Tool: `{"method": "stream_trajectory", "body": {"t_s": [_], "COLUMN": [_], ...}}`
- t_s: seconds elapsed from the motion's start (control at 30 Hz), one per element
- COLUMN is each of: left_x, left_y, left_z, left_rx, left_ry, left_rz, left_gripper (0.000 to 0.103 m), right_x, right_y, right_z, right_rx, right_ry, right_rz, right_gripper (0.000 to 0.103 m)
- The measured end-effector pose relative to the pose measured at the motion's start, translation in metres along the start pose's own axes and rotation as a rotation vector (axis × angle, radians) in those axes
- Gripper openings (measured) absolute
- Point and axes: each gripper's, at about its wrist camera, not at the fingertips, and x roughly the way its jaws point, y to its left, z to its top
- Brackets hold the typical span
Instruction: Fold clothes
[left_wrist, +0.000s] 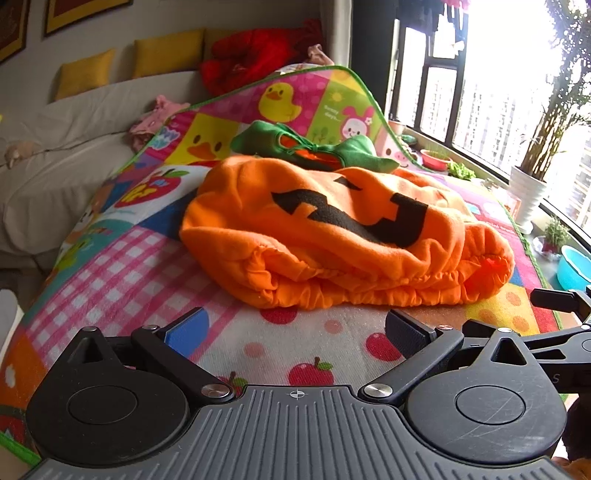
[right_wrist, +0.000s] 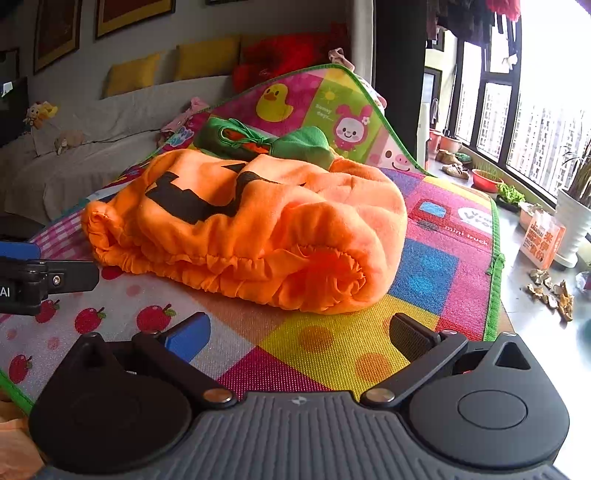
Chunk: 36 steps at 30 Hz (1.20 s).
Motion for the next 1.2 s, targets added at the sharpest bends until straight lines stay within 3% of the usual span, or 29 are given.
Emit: {"method": "stream_trajectory", "body": {"t_s": [0.33, 1.2], "left_x": [0.004, 0.008], "left_y": [0.002, 0.004], "left_z": [-0.002, -0.002], "left_rx": [0.000, -0.004], "left_ry": [0.043, 0.064], "left_rz": [0.021, 0.029], "left_gripper": [0.103, 0.103], "right_x": [-0.001, -0.002], "right_y": [-0.005, -0.012], "right_z": [0.002, 0.004], "right_rx": [0.033, 0.067], "right_ry": [0.004, 0.000], "right_rz": [0.011, 0.015], "right_gripper": [0.103, 0.103]}}
